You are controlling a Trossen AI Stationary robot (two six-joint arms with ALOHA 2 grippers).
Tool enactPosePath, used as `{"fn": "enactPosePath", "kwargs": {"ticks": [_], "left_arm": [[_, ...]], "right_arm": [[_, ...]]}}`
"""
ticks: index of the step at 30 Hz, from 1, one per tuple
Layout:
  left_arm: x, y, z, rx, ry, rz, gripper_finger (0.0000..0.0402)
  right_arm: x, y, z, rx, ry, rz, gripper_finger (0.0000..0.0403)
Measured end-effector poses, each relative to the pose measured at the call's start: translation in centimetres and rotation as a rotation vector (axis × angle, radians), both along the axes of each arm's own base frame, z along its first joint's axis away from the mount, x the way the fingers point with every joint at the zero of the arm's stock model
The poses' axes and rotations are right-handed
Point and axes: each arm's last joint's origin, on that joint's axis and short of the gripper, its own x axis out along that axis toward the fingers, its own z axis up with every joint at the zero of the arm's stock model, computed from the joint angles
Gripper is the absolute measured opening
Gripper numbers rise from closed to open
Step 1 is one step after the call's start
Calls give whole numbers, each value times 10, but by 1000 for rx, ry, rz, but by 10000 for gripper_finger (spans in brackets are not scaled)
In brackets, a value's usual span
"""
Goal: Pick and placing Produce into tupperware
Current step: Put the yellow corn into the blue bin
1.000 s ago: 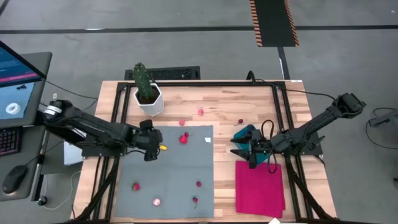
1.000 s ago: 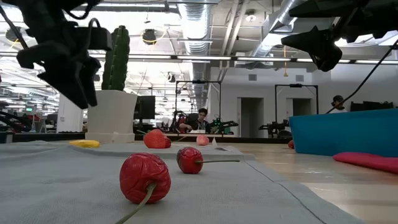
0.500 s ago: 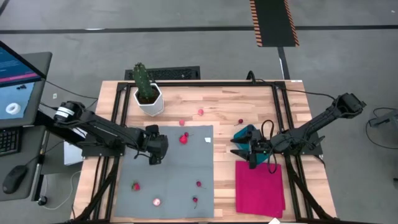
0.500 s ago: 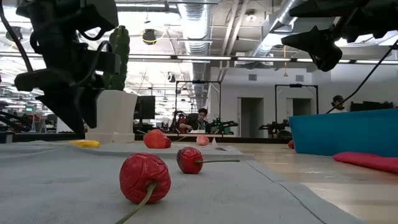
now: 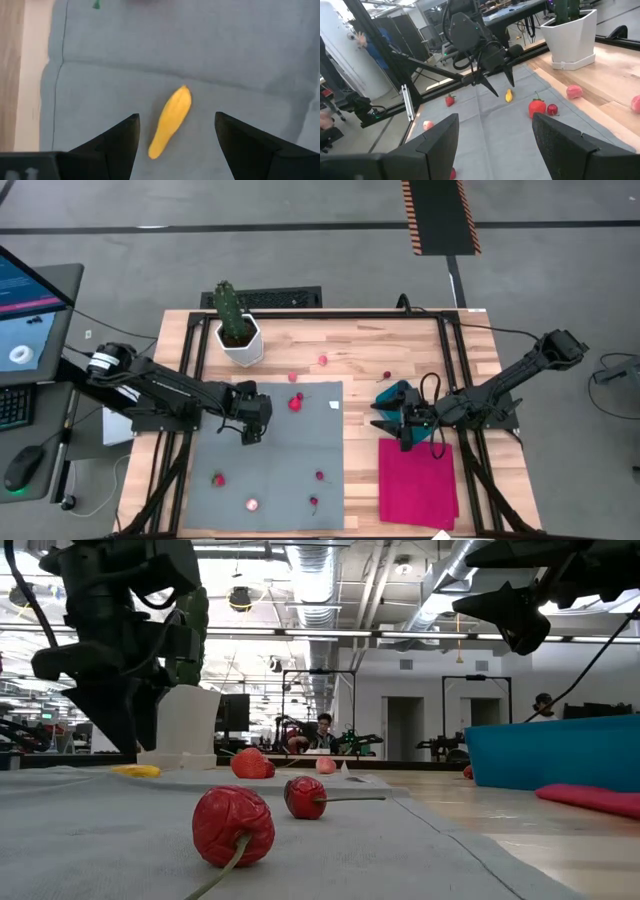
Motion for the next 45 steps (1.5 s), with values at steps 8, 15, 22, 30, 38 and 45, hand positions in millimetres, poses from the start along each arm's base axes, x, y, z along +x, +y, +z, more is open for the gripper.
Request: {"fn": "enactPosePath", "kwargs": {"ticks": [8, 15, 22, 30, 38, 45], "left_arm": [[1, 9, 0, -60, 13, 28, 249], [0, 14, -1, -78, 27, 56, 249], [-2, 21, -3, -80, 43, 91, 249], [-5, 26, -7, -107, 59, 125, 249], [-4, 25, -7, -136, 54, 111, 249], [2, 24, -20, -149, 93, 31, 249]], "right_arm": [[0, 0, 0, 0, 0, 0, 276], [0, 0, 0, 1, -1, 0, 276], [0, 0, 0, 1, -2, 0, 276], [0, 0, 0, 1, -2, 0, 276], [0, 0, 0, 1, -2, 0, 276], [0, 0, 0, 26, 2, -4, 276]]}}
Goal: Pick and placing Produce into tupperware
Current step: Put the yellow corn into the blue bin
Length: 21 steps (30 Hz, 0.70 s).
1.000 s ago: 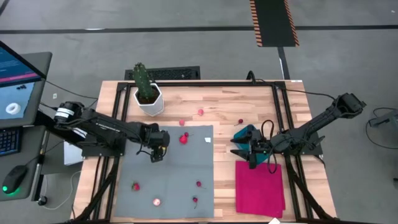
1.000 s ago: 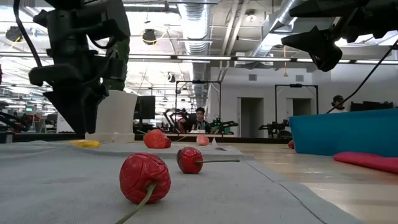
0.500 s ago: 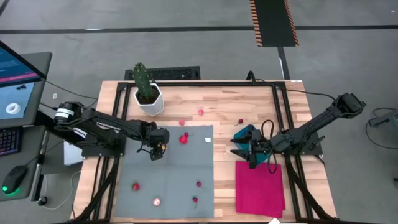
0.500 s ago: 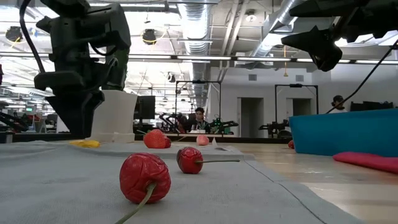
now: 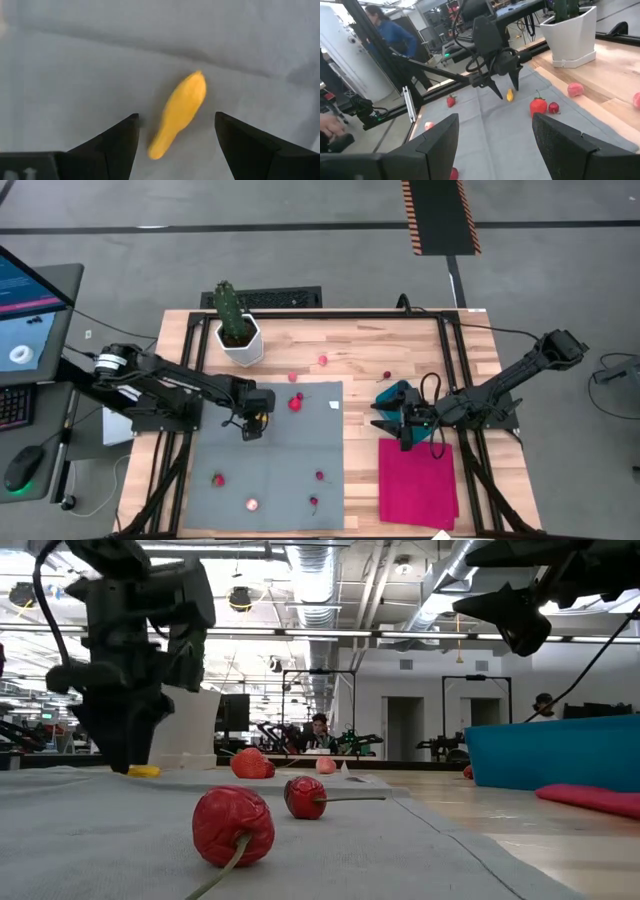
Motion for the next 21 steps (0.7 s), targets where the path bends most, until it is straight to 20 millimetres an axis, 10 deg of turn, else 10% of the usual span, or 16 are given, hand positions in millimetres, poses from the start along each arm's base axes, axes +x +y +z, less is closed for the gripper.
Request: {"fn": "enactPosePath", "kwargs": {"ticks": [9, 21], "left_arm": [[7, 0, -9, 11, 37, -27, 242], [8, 0, -4, -14, 78, -27, 116]], "right_arm": [[0, 0, 0, 5, 3, -1, 276], [0, 0, -1, 3, 5, -3, 276]]}}
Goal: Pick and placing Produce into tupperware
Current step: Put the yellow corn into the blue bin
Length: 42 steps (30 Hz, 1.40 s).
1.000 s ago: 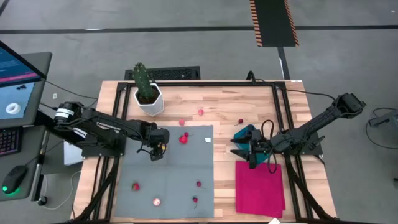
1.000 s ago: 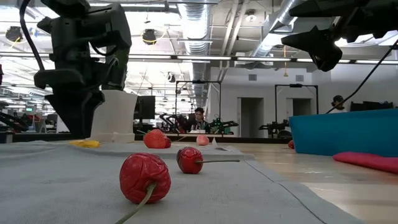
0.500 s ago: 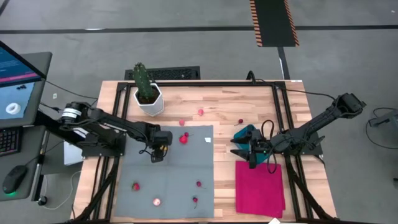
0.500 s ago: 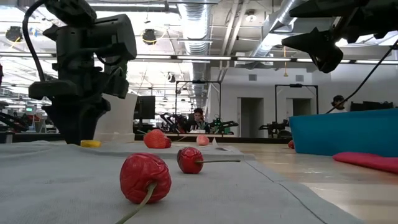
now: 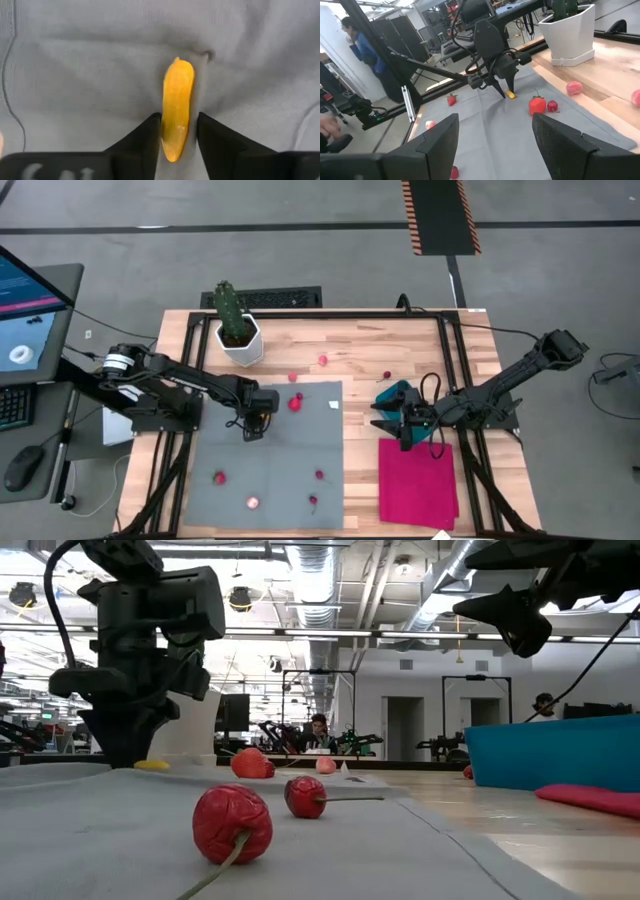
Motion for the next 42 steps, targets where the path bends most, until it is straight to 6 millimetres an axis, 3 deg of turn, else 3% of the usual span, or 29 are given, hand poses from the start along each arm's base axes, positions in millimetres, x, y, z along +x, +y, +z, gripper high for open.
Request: {"fn": "enactPosePath", "kwargs": {"ticks": [5, 9, 20, 27, 36, 42], "left_arm": [[-2, 0, 0, -4, 17, 3, 94], [-2, 0, 0, -9, 21, 35, 100], [-7, 3, 0, 78, 68, 68, 228], [-12, 7, 0, 234, 107, 106, 298], [-6, -7, 3, 144, 67, 158, 330], [-9, -17, 4, 153, 77, 93, 339]], "right_arm": [[0, 0, 0, 0, 0, 0, 276], [0, 0, 0, 0, 0, 0, 276], [0, 0, 0, 0, 0, 0, 276], [0, 0, 0, 0, 0, 0, 276], [5, 2, -7, 3, 28, -3, 276], [12, 2, -15, 26, 33, -23, 276]]}}
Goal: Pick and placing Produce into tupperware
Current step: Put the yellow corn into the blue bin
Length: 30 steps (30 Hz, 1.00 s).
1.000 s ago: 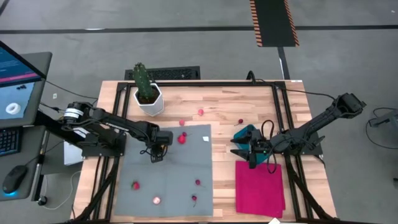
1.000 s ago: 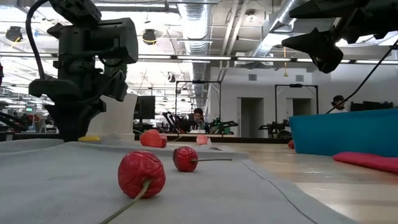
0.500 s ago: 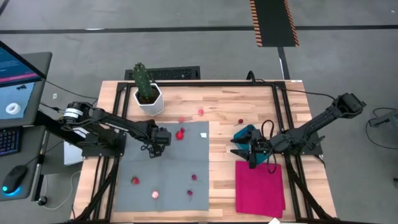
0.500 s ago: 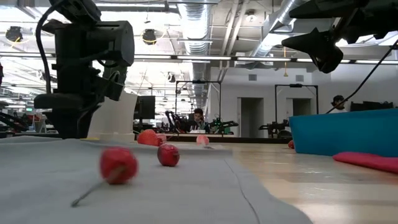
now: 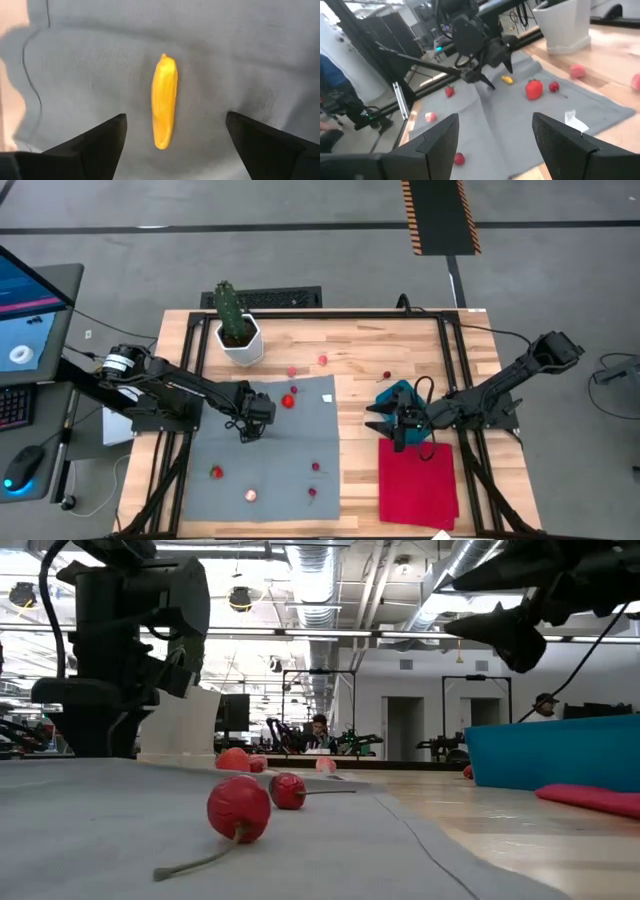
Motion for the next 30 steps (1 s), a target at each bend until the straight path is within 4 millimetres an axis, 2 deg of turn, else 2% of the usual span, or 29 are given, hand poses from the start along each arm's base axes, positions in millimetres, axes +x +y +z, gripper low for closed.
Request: {"fn": "enactPosePath", "kwargs": {"ticks": [10, 19, 22, 30], "left_arm": [[12, 0, 18, 102, -20, -84, 339], [15, 11, 19, 78, -32, -48, 336], [15, 14, 19, 70, -25, -33, 317], [15, 16, 19, 23, -22, -26, 226]], "right_arm": [[1, 1, 5, -14, -53, 14, 276], [1, 2, 4, -17, -46, 19, 276], [1, 2, 4, -11, -46, 21, 276], [1, 2, 4, -1, -47, 19, 276]]}}
